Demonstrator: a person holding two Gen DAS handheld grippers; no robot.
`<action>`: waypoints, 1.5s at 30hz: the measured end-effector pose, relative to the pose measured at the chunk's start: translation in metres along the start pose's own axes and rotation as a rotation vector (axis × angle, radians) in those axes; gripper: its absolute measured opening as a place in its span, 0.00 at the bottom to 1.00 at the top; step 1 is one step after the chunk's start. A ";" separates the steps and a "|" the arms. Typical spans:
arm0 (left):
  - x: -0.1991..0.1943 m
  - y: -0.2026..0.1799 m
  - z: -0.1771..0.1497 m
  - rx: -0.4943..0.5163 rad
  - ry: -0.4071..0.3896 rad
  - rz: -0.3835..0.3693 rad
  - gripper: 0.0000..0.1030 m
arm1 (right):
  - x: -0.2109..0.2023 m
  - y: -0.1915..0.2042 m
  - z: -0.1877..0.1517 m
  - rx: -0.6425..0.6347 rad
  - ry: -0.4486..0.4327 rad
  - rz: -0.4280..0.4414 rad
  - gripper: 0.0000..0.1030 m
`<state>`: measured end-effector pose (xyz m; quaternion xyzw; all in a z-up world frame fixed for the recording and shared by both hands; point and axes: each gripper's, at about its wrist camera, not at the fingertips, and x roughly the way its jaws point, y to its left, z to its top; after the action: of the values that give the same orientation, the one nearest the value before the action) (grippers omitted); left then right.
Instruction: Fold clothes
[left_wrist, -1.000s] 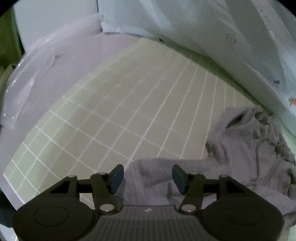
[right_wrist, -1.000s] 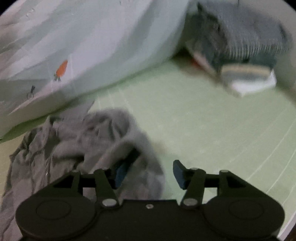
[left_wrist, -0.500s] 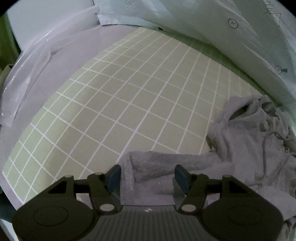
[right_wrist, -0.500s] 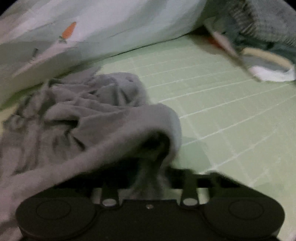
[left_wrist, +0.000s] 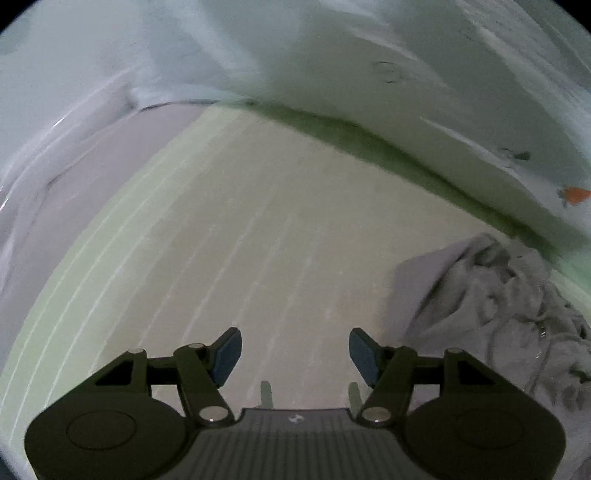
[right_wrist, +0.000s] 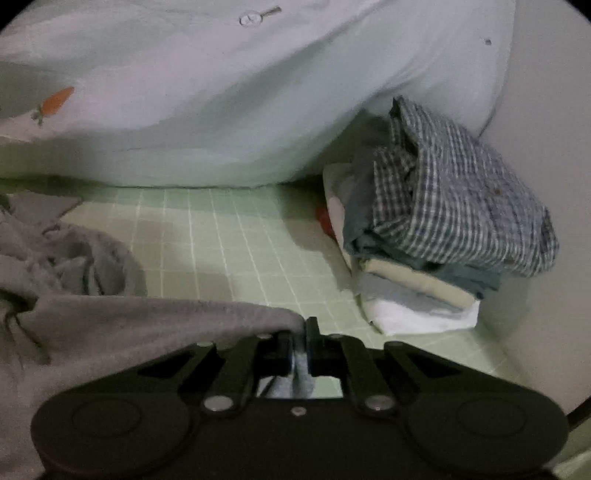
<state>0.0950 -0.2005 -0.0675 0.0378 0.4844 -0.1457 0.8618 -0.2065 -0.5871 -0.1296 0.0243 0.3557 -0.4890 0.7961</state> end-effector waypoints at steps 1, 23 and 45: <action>0.006 -0.009 0.007 0.022 -0.005 -0.018 0.66 | 0.005 -0.001 -0.002 0.051 0.025 0.009 0.08; 0.119 -0.133 0.084 0.174 0.085 -0.142 0.10 | 0.041 -0.002 -0.020 0.258 0.236 -0.044 0.18; -0.017 0.125 -0.009 -0.325 -0.074 0.246 0.50 | -0.033 0.032 -0.038 0.323 0.194 0.261 0.60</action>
<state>0.1151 -0.0756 -0.0675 -0.0485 0.4611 0.0395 0.8851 -0.2104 -0.5302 -0.1484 0.2441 0.3418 -0.4280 0.8003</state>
